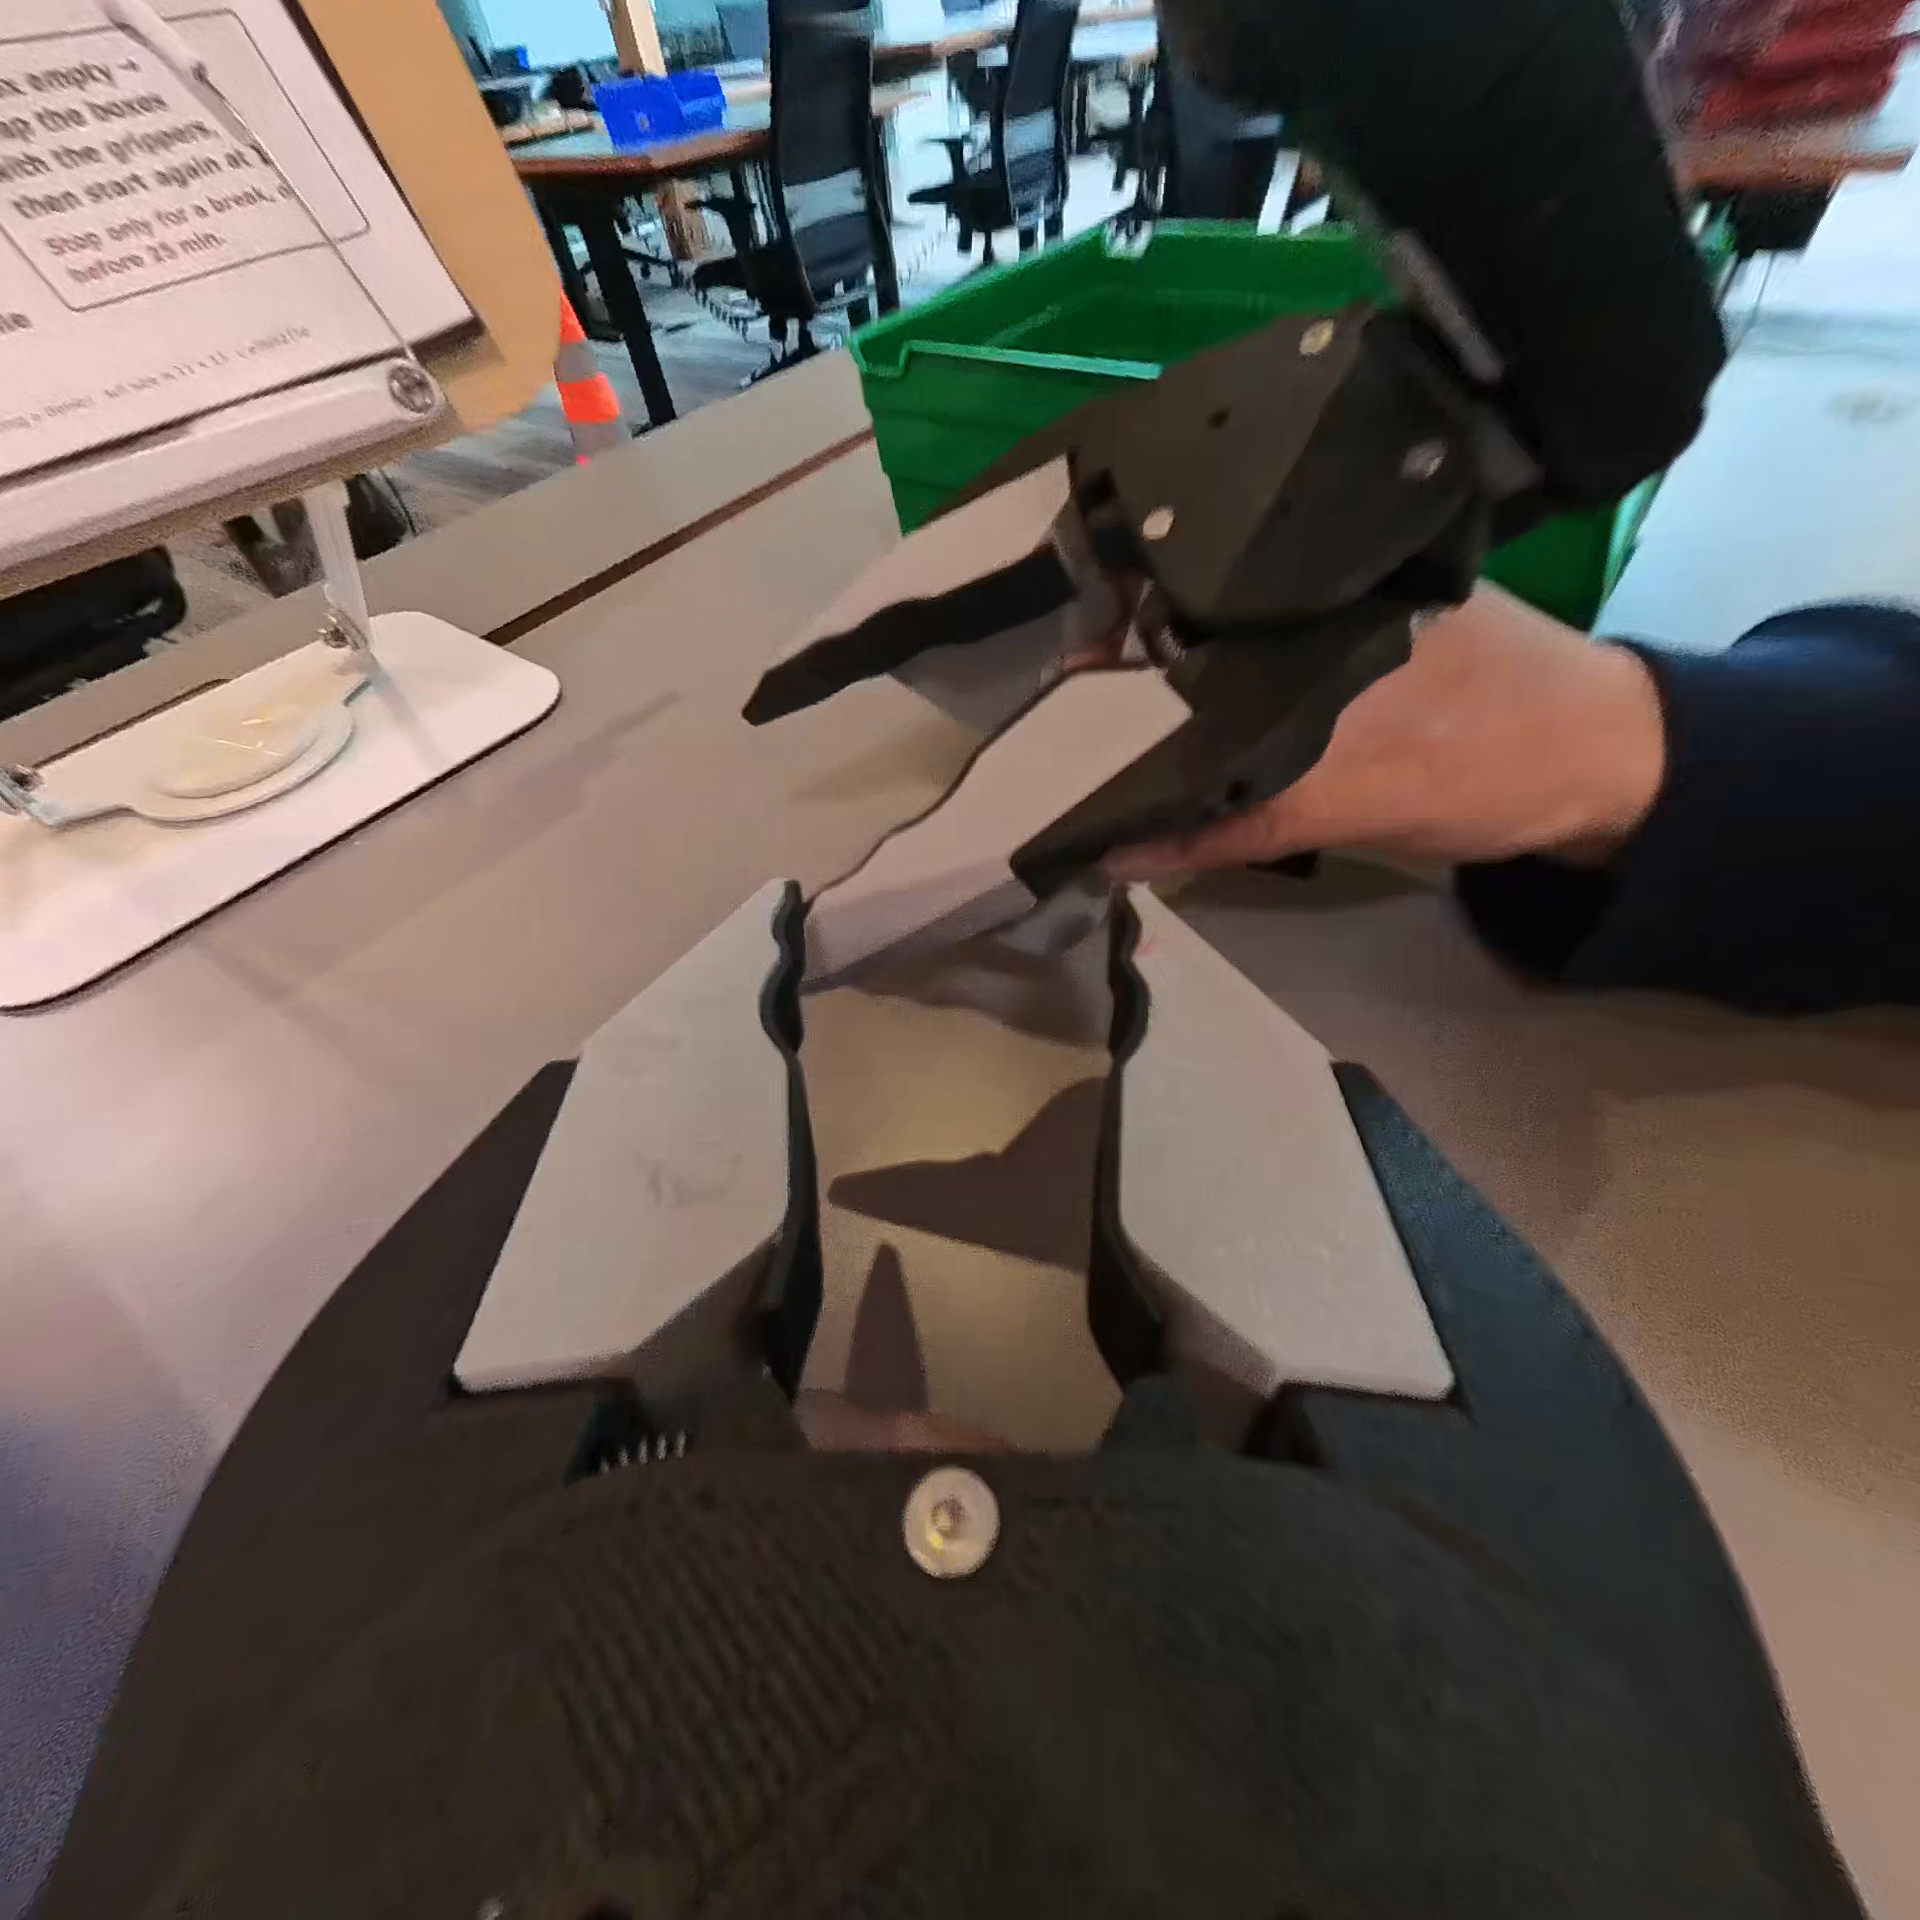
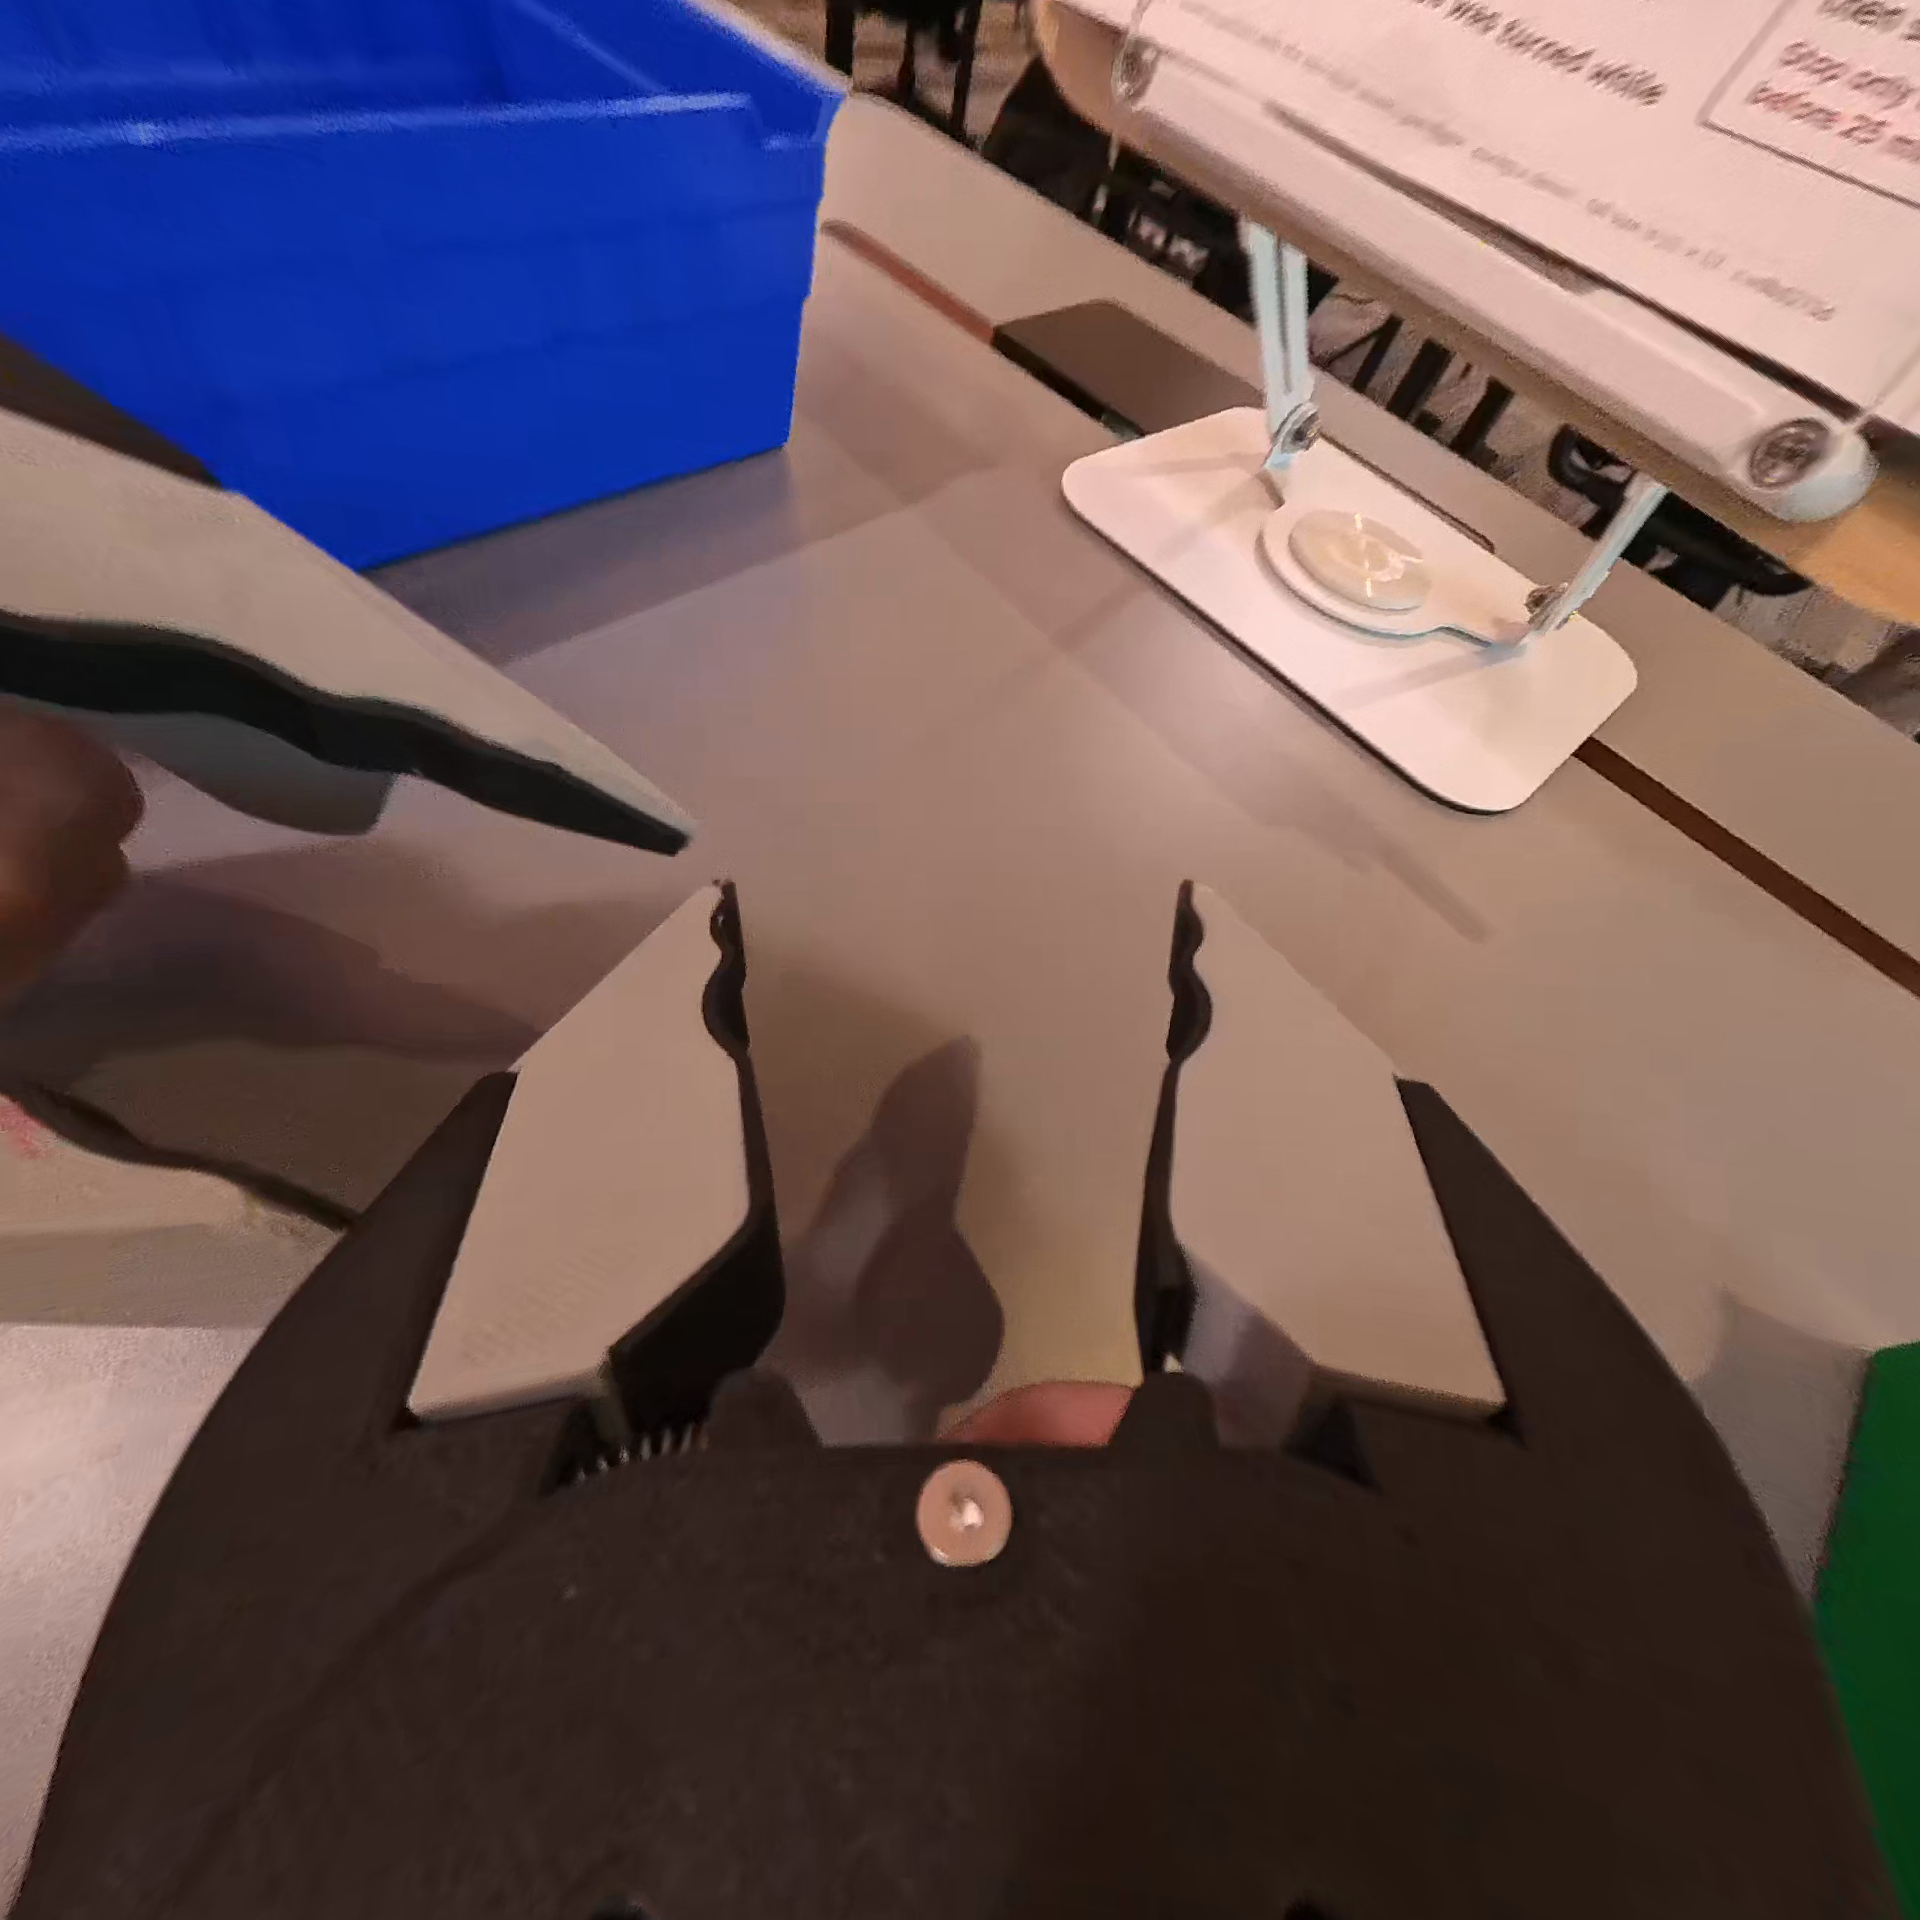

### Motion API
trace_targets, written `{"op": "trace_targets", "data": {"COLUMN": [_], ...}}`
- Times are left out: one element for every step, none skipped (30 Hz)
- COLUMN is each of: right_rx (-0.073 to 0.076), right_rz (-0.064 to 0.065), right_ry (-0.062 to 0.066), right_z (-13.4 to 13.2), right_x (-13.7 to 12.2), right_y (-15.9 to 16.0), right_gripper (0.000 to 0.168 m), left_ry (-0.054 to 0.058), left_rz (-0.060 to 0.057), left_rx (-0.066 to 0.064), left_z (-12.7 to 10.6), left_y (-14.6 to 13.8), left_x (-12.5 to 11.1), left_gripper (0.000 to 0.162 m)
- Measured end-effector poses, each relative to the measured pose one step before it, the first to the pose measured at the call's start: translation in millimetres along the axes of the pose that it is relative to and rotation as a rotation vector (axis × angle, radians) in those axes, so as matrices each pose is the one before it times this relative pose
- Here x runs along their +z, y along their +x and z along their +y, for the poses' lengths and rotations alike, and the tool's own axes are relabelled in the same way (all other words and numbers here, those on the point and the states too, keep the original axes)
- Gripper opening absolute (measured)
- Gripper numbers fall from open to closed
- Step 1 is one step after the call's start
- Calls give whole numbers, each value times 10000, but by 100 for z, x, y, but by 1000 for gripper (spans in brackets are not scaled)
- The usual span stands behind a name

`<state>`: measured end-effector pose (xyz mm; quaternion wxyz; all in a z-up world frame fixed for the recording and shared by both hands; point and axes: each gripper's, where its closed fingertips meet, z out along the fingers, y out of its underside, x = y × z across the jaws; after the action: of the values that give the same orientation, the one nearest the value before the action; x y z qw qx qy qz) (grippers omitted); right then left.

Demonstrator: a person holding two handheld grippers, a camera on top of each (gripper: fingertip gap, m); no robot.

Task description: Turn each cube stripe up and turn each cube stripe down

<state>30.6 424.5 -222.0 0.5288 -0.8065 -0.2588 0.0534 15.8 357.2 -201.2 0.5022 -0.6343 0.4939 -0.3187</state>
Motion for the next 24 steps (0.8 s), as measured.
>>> {"op": "trace_targets", "data": {"right_rx": [-260,-129,89,156,160,71,-25,-48,-46,-41,-7,-4,11,23,33,63,110,159,179,163,117,77,54,52], "right_rz": [117,116,-105,-227,-130,-90,-39,57,66,27,21,-13,52,16,-41,-41,-80,-145,-165,-104,-54,-42,-27,-31], "right_ry": [-130,5,108,102,-11,-76,-84,-32,-8,-23,13,60,56,39,36,-5,-63,-48,11,37,62,44,-7,-74], "right_z": [117,89,-24,-14,133,161,139,72,51,40,-27,-96,-63,-5,31,95,156,106,6,-62,-67,-28,68,177], "right_x": [-123,-201,-244,-194,-99,-36,-31,-38,-59,-58,-65,-65,-41,-14,14,35,75,54,34,-9,-19,-6,37,88], "right_y": [1,-48,-289,-416,-256,-192,-151,-24,13,-2,29,-10,105,85,9,31,-1,-92,-107,-15,51,44,54,26], "right_gripper": [80,78,74,74,73,73,73,73,73,73,73,73,73,73,73,72,72,72,72,72,72,71,71,71], "left_ry": [231,92,-20,-28,-11,-27,-107,-183,-168,-96,-39,-27,-22,-16,-39,-70,-54,12,16,-44,-54,-30,-43,-58], "left_rz": [79,142,169,111,-14,-126,-129,-42,54,90,27,-8,-38,-73,-66,-33,-13,24,79,99,76,50,48,31], "left_rx": [-258,-101,15,56,97,147,129,35,-47,-57,-25,50,131,165,142,71,-31,-126,-172,-150,-100,-68,-47,-33], "left_z": [-458,-322,-111,-26,23,125,296,412,365,248,142,92,51,62,107,170,140,48,51,132,139,132,140,146], "left_y": [213,317,373,321,112,-91,-166,-98,30,116,51,37,10,-55,-99,-121,-142,-117,-38,14,23,45,83,81], "left_x": [-251,-156,-29,-5,1,27,67,122,127,77,29,-13,-56,-57,-35,-2,23,44,82,104,114,94,98,93], "left_gripper": [57,58,61,63,63,63,63,63,64,65,65,65,65,65,65,65,65,65,65,65,65,65,65,65]}}
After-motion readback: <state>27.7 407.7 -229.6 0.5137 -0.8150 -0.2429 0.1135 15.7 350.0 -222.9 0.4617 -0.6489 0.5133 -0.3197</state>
